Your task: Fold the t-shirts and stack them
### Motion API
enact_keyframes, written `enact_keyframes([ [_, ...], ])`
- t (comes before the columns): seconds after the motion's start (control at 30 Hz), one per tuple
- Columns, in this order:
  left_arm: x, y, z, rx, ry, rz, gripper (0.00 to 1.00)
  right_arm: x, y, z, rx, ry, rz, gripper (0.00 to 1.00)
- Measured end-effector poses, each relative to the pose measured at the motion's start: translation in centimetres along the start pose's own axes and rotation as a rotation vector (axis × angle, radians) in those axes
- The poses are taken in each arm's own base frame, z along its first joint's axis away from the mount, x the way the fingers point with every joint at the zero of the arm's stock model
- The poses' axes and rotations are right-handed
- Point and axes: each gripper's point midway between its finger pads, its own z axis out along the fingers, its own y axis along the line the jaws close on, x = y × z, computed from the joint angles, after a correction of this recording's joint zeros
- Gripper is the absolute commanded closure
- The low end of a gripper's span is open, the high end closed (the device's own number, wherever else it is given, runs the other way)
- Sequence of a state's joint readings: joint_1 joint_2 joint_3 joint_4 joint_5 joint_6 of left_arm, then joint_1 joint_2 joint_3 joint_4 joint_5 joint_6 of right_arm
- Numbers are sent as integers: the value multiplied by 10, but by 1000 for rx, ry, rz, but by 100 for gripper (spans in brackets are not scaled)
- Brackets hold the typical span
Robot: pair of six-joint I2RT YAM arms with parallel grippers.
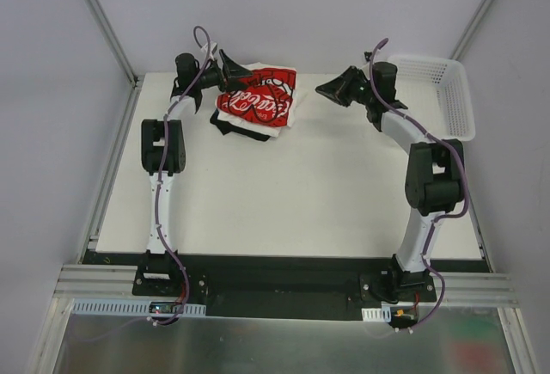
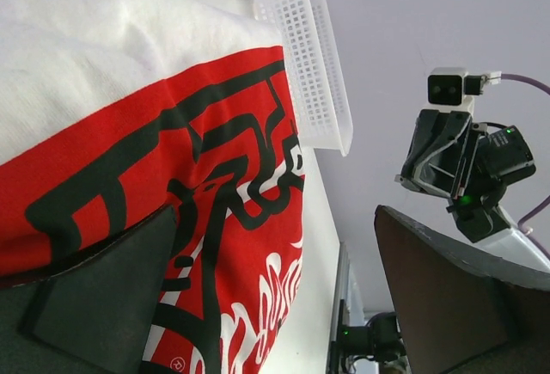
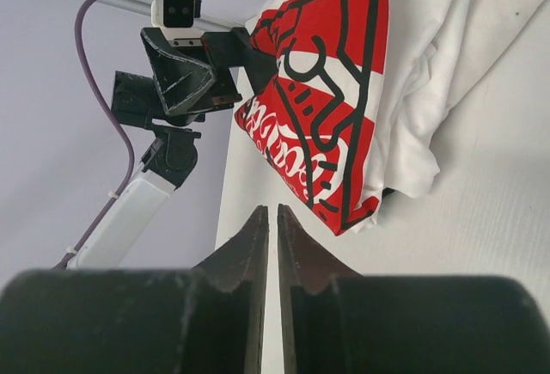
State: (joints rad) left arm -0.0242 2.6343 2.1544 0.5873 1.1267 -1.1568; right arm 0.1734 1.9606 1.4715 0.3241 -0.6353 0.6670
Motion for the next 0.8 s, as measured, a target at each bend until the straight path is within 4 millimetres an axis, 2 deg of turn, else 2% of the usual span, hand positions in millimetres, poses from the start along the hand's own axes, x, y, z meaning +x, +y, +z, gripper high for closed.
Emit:
enact_keyframes([
  [0.13,0,-2,-1,-14,5,18,1,0,4,-8,1,-8,-5,86],
  [0.2,0,-2,-1,-20,9,21,1,0,8,-13,-4,-13,-9,78],
  [0.27,0,-4,-1,-22,10,22,1,-1,13,-16,-10,-18,-16,66],
  [0.43,-4,-23,-7,-19,11,28,1,1,20,-23,-18,-23,-30,60],
  [0.57,-9,-60,-10,1,13,66,1,3,19,-24,-16,-22,-31,59],
  [0.8,-19,-146,-23,71,-11,210,1,14,3,-24,6,-6,-10,59],
])
